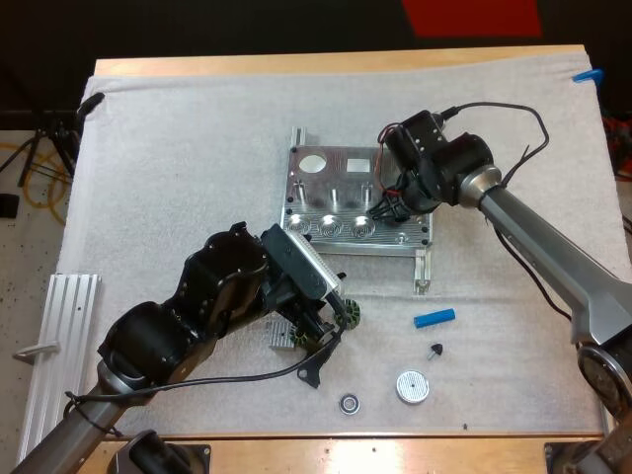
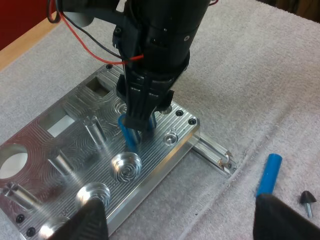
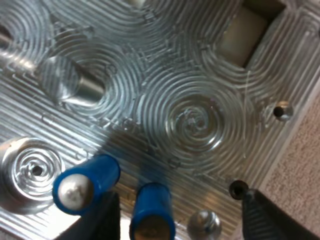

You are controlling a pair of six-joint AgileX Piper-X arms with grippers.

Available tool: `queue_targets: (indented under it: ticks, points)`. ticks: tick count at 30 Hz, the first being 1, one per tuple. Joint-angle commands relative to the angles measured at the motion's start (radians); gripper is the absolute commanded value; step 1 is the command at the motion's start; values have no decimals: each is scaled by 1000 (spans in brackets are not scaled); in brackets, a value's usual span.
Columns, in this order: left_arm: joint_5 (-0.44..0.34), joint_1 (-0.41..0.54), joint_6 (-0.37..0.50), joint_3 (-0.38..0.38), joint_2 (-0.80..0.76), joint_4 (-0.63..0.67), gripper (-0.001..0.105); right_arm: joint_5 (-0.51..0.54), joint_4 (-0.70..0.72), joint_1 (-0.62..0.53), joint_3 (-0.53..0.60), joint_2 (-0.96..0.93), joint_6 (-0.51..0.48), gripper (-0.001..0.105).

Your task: Load cells from left to right

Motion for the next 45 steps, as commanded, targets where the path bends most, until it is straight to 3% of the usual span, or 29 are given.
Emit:
queue_targets:
  ticks: [1,22,33,42,45]
  points:
    - [5,0,-1,-3,1,-6,60,-4,-13,-1,-7,-19,-2,55]
    - [5,0,23,-3,1,-6,60,-4,9,-1,-59,-272,28,55]
    - [5,0,31,-3,1,-6,60,-43,39,-1,115,-551,69,55]
    - [5,0,51,-3,1,-6,60,-63,215,1,193,-793,78,55]
    - [23,0,51,-3,1,-6,60,-131,279,1,211,-863,84,55]
